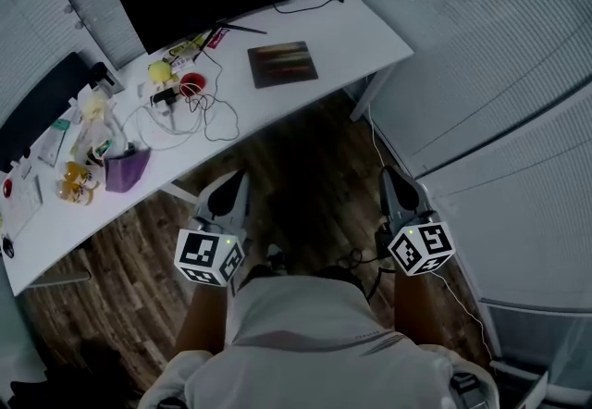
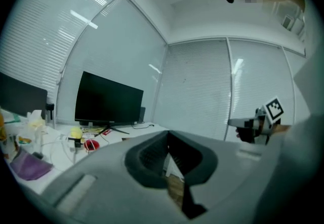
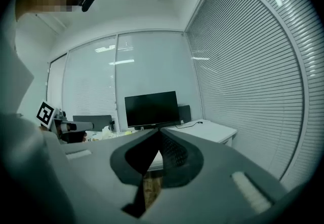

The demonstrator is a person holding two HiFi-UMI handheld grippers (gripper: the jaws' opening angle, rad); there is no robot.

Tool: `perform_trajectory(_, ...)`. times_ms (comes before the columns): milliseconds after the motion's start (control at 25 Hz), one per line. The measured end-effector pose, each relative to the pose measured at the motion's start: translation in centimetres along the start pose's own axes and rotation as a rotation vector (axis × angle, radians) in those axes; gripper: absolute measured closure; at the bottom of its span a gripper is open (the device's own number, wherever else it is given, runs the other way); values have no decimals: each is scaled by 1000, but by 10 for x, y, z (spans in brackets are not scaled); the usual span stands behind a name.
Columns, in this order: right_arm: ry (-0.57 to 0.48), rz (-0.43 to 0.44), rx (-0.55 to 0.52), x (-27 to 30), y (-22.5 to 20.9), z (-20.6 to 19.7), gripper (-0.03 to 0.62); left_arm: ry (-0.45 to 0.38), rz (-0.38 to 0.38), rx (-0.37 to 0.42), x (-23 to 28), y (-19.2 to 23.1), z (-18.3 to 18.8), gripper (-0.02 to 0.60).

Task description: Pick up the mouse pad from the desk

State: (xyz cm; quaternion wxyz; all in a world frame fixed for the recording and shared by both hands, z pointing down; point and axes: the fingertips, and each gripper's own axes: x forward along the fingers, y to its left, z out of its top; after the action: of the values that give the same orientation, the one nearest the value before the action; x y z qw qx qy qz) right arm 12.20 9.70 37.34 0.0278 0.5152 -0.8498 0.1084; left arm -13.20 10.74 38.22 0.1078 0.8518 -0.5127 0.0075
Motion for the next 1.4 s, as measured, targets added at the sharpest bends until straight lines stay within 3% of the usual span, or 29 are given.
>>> perform_trajectory(360,40,73,-31,81,26,10,588,-17,43,-31,16,55,11,578)
perform_trajectory(640,46,128,9,150,8,12,588,8,94,-25,59,90,17,578)
perform_trajectory(1120,47,225,64,278,-102,37,588,46,182,28,205,113,43,578)
perform_trajectory(1400,87,266,97,340,-181,40,588,51,290,33,282,117,52,578)
